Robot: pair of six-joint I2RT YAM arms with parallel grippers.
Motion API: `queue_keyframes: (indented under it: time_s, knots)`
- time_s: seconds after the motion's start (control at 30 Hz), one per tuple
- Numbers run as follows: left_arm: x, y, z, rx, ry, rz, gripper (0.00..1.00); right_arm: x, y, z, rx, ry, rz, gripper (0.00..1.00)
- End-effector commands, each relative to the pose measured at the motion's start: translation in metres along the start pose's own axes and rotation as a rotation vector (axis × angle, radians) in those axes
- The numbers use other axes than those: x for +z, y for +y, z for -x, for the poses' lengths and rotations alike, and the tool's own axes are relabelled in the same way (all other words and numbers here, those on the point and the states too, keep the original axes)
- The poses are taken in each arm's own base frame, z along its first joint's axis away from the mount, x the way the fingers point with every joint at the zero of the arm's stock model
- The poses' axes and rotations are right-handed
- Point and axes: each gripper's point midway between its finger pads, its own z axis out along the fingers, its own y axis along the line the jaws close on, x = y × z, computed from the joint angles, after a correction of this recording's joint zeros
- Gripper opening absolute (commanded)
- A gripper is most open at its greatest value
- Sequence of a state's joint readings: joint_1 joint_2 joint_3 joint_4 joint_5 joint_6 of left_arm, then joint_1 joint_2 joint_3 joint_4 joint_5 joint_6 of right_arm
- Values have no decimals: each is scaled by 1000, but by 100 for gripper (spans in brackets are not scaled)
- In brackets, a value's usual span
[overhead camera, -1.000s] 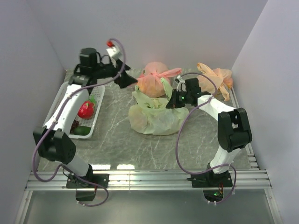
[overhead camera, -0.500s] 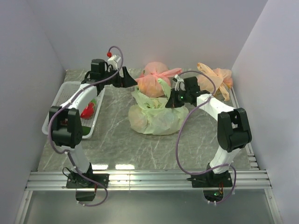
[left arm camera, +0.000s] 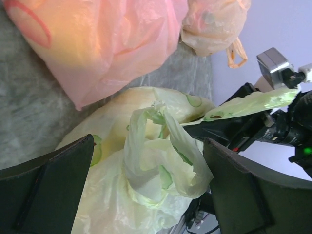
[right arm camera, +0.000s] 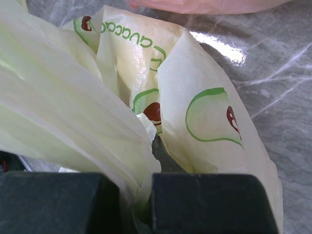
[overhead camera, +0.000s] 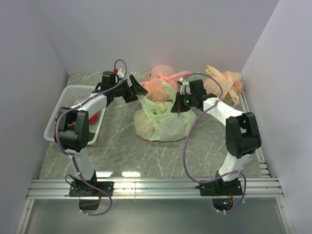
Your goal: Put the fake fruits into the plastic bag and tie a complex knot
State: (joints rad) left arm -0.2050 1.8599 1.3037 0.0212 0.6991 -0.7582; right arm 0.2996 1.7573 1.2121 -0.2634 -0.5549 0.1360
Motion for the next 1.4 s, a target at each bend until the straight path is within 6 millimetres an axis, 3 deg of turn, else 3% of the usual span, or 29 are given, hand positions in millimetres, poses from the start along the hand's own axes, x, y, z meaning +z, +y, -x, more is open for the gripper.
queue_keyframes:
  time_s: [0.0,0.17,0.23,0.27,0.33,0.37,0.43,0.47,0.57,0.6,0.67,0.73,0.77,0.83,0.87,0.97,1.0,1.13,1.27,1.37]
  knots:
    - [-8,-36,14,30,-54,-77,99,-2,6,20,-43,-46,-3,0]
    - [-12,-68,4,116,-36,-223,99,0,6,18,-31,-37,-5,0]
    - [-17,-85,2,168,-39,-300,92,0,7,18,-27,-38,-2,0]
    - [-18,-86,0,172,-32,-319,78,0,8,19,-28,-40,0,0]
    - [-20,-93,-4,192,-7,-362,62,-1,9,22,-28,-46,2,0]
    - [-22,-97,-5,213,4,-385,48,-2,10,25,-30,-50,3,0]
    - [-28,-106,-13,269,46,-446,30,-2,12,27,-37,-51,11,0]
    - [-31,-114,-13,306,56,-473,14,-3,15,32,-46,-57,16,0]
    - [-33,-128,-24,478,130,-500,1,-2,24,33,-78,-39,42,0]
    - [-32,-133,-29,623,133,-540,0,-2,25,30,-81,-21,46,0]
    - [-35,-149,-36,749,169,-610,0,1,35,26,-119,16,74,0]
    - [-35,-143,-48,854,211,-640,0,5,40,20,-160,51,95,0]
    - [-38,-154,-47,935,208,-684,0,4,44,18,-184,68,105,0]
    - [-37,-146,-71,1045,277,-715,0,10,54,10,-231,110,138,0]
    - [-35,-157,-72,1207,246,-765,0,8,59,8,-236,131,154,0]
    - [-39,-151,-91,1181,330,-781,0,3,69,8,-248,146,200,0]
    - [-40,-150,-92,1181,334,-789,0,0,68,7,-246,150,196,5]
    - [-45,-147,-95,1178,324,-760,0,-29,63,17,-232,80,204,52]
    - [-43,-143,-95,1162,308,-740,0,-47,64,24,-235,46,228,68]
    - [-42,-143,-94,1160,311,-734,0,-58,65,28,-240,31,231,70]
